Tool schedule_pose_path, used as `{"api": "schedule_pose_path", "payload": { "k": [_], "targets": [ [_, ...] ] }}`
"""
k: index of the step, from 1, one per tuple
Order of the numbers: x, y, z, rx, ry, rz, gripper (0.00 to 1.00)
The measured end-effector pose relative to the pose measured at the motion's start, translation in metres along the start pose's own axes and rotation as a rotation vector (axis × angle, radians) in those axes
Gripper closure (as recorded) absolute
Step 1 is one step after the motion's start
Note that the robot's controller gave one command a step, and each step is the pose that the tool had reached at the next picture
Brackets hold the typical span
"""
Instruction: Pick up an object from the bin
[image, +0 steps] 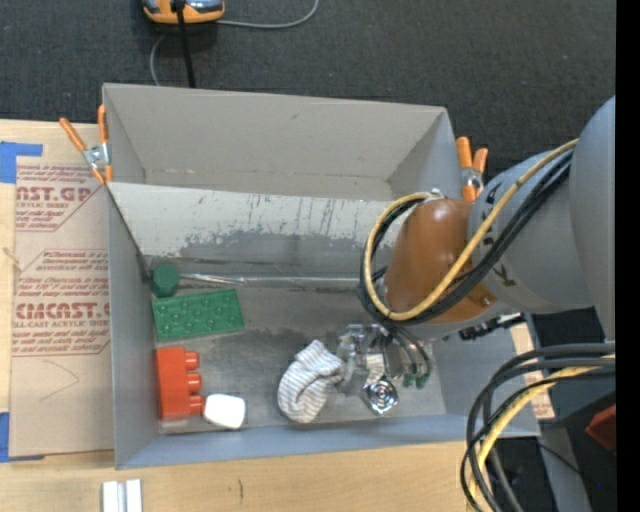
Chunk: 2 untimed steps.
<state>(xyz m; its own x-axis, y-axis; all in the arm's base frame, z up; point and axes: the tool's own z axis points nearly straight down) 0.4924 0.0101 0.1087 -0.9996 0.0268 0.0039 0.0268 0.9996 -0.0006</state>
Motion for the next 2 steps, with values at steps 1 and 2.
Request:
{"api": "schedule_pose_path", "payload": {
  "k": [1, 2],
  "targets": [
    [0.002, -0.001, -0.061, -0.001, -0.004, -0.022, 1.00],
    [-0.007, 0.008, -0.099, -0.001, -0.003, -0.023, 1.00]
  ]
}}
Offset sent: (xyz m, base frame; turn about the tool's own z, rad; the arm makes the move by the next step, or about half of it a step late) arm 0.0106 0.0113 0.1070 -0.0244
